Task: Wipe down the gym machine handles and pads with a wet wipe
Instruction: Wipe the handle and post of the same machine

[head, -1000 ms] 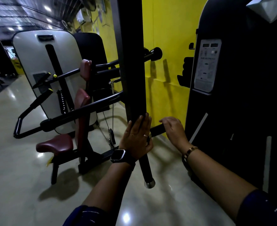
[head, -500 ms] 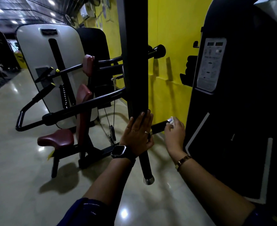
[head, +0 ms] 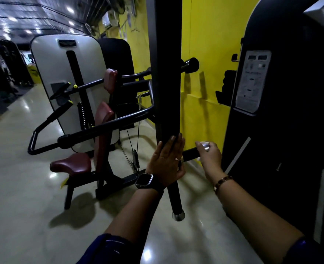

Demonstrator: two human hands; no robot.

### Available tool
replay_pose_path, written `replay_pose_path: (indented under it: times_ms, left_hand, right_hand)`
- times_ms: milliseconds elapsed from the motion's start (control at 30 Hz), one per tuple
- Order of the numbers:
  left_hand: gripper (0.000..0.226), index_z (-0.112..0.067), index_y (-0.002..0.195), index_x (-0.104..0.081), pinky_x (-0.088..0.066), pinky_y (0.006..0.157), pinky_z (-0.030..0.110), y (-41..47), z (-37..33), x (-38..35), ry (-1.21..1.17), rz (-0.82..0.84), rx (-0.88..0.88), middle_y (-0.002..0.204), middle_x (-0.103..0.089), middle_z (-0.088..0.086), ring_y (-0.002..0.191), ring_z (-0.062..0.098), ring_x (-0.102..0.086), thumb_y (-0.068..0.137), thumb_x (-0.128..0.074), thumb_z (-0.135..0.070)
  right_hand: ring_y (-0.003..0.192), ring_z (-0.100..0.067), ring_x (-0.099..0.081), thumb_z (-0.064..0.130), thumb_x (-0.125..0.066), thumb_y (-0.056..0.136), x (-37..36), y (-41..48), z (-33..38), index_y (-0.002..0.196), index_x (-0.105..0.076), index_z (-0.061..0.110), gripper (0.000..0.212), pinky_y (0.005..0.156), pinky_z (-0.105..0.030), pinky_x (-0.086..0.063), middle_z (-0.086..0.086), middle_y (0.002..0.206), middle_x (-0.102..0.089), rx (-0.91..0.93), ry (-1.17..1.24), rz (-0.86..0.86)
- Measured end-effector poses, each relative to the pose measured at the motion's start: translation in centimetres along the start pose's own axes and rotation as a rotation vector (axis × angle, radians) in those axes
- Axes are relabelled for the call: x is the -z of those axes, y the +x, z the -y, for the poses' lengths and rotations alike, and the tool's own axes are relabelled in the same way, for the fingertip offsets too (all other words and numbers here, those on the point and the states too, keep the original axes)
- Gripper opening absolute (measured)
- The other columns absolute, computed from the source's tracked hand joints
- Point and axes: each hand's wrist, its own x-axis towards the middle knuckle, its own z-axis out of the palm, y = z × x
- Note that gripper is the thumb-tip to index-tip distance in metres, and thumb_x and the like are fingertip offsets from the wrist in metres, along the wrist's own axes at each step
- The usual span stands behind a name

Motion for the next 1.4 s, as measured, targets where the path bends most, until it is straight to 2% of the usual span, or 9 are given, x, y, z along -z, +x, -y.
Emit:
replay_pose_path:
  times_ms: [167,333,467,567,733,900,1100,1300,1400]
  left_hand:
    - [0.101,-0.006,0.155,-0.010,-0.006,0.120,0.046,-0.2,0.0,0.1,-0.012,-0.005,-0.004,0.163,0.003,0.012,0.151,0.026,0.003,0.074,-0.056,-0.047]
    - [0.102,-0.006,0.155,-0.013,-0.009,0.119,0.045,-0.2,-0.1,0.3,-0.016,0.014,0.004,0.162,-0.006,0.012,0.151,0.025,0.003,0.072,-0.057,-0.046]
    - [0.103,-0.006,0.155,-0.014,-0.006,0.120,0.045,-0.1,0.0,0.2,-0.010,0.010,0.006,0.163,-0.002,0.012,0.151,0.026,0.002,0.071,-0.057,-0.048]
    - [0.104,-0.006,0.155,-0.012,-0.004,0.121,0.045,0.0,0.1,0.3,-0.016,0.000,0.003,0.163,-0.001,0.012,0.151,0.026,0.002,0.071,-0.058,-0.048]
    - [0.100,-0.007,0.155,-0.016,-0.010,0.118,0.046,-0.1,0.0,0.2,-0.030,-0.014,0.000,0.164,0.000,0.011,0.151,0.026,0.000,0.072,-0.057,-0.047]
    - [0.102,-0.007,0.155,-0.014,-0.011,0.118,0.046,-0.4,0.0,-0.1,-0.017,-0.006,-0.006,0.163,-0.003,0.012,0.151,0.027,0.000,0.072,-0.057,-0.049]
    - [0.090,-0.008,0.155,-0.015,-0.005,0.121,0.044,-0.1,-0.2,-0.2,-0.037,-0.023,0.020,0.164,-0.001,0.009,0.151,0.024,-0.001,0.080,-0.046,-0.046]
    - [0.097,-0.009,0.155,-0.013,-0.003,0.122,0.044,-0.1,-0.2,-0.4,-0.030,-0.013,0.020,0.164,-0.001,0.009,0.151,0.024,-0.001,0.076,-0.051,-0.050]
    - [0.102,-0.009,0.156,-0.013,-0.003,0.122,0.044,-0.2,-0.2,-0.4,-0.028,-0.012,0.020,0.164,-0.001,0.009,0.151,0.024,-0.002,0.073,-0.057,-0.048]
  right_hand:
    - [0.128,-0.032,-0.039,0.015,-0.046,0.100,-1.4,-2.8,-0.2,0.124,-0.059,0.001,0.031,0.103,-0.030,-0.026,-0.015,0.137,-0.050,0.297,-0.416,-0.135]
    - [0.115,-0.032,-0.046,0.018,-0.046,0.097,0.1,0.4,0.3,0.108,-0.068,0.008,0.027,0.097,-0.035,-0.033,-0.013,0.116,-0.060,0.380,-0.587,0.115]
    - [0.105,-0.027,-0.056,0.018,-0.055,0.094,1.2,2.0,0.9,0.112,-0.067,0.012,0.023,0.086,-0.037,-0.046,-0.008,0.110,-0.060,0.187,-0.334,0.291]
    - [0.089,-0.023,-0.061,0.018,-0.065,0.090,1.2,2.0,0.4,0.116,-0.059,0.011,0.027,0.070,-0.035,-0.053,-0.013,0.108,-0.061,-0.131,0.115,0.283]
    - [0.068,-0.014,-0.060,0.005,-0.066,0.087,0.4,0.1,0.8,0.084,-0.060,0.009,0.008,0.052,-0.021,-0.051,-0.005,0.072,-0.065,-0.549,0.833,0.159]
    - [0.075,-0.013,-0.063,0.024,-0.066,0.089,-1.5,-1.4,0.0,0.090,-0.063,0.014,0.010,0.063,-0.023,-0.048,-0.002,0.084,-0.069,-0.615,0.974,0.134]
    - [0.099,-0.017,-0.067,0.047,-0.053,0.091,-2.8,-3.0,-1.6,0.117,-0.061,0.013,0.043,0.082,-0.028,-0.052,-0.006,0.104,-0.072,-0.594,1.188,0.225]
    - [0.083,-0.018,-0.072,0.022,-0.051,0.095,-2.1,-3.7,-3.2,0.114,-0.062,0.007,0.026,0.080,-0.027,-0.055,-0.011,0.099,-0.073,-0.596,1.304,0.224]
    - [0.061,-0.018,-0.070,-0.001,-0.045,0.096,-2.2,-4.1,-3.4,0.100,-0.062,0.006,0.018,0.052,-0.024,-0.057,-0.013,0.079,-0.071,-0.648,1.174,0.149]
